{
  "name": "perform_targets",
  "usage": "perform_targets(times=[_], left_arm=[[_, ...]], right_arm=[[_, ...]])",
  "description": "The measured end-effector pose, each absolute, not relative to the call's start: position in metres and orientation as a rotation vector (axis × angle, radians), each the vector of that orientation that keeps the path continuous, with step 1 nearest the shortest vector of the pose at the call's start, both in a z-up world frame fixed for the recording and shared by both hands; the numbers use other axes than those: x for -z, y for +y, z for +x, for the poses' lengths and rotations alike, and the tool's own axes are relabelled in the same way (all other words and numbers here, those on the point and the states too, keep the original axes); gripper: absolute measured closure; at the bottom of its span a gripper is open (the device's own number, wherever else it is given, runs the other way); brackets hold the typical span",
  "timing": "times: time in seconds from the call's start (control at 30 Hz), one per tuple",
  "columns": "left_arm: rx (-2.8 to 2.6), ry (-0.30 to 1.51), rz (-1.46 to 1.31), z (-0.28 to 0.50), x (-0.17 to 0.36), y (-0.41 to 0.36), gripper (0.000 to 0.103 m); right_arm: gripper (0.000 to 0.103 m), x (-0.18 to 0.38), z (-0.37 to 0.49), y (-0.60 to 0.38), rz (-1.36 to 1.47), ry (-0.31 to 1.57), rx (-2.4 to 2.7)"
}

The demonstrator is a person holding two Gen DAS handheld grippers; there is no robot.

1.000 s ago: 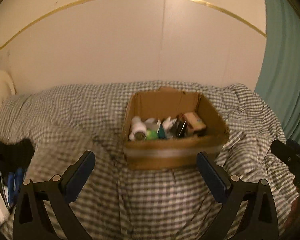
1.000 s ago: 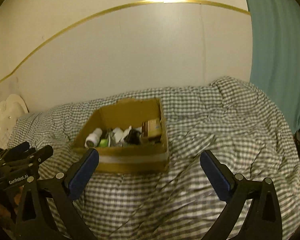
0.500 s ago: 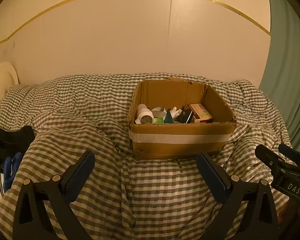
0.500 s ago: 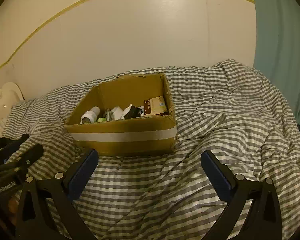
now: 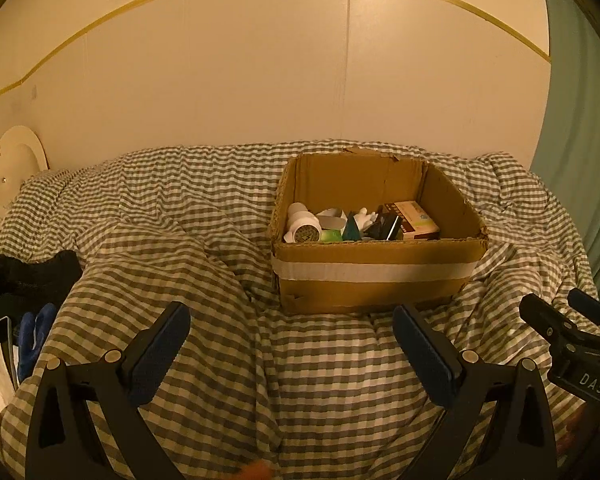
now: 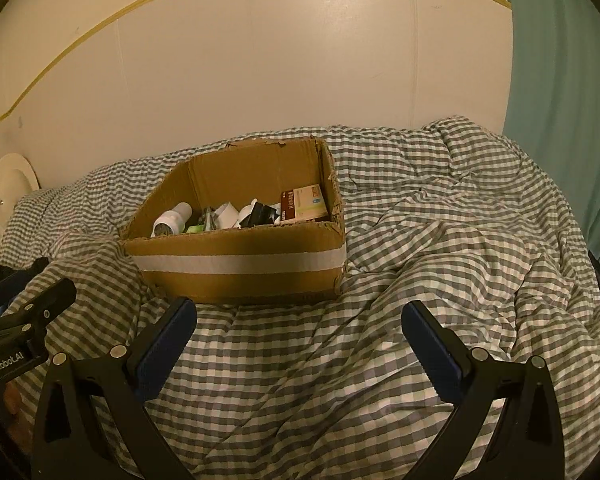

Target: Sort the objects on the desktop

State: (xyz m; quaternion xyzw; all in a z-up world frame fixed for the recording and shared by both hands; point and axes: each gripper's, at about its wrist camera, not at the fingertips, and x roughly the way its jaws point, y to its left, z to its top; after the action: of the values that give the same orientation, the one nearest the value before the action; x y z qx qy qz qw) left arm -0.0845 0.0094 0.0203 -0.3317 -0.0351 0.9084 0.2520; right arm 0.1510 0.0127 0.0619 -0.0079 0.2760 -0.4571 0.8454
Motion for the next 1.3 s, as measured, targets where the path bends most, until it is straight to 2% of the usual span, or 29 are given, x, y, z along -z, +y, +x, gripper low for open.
perform_targets(times=[1.3], left_arm=[[-2.481, -0.049, -0.917, -0.0842, -0.0167, 0.0104, 0.0]], right_arm=[[0.0, -0.0525, 0.1569, 0.0123, -0.026, 0.63, 0.96]])
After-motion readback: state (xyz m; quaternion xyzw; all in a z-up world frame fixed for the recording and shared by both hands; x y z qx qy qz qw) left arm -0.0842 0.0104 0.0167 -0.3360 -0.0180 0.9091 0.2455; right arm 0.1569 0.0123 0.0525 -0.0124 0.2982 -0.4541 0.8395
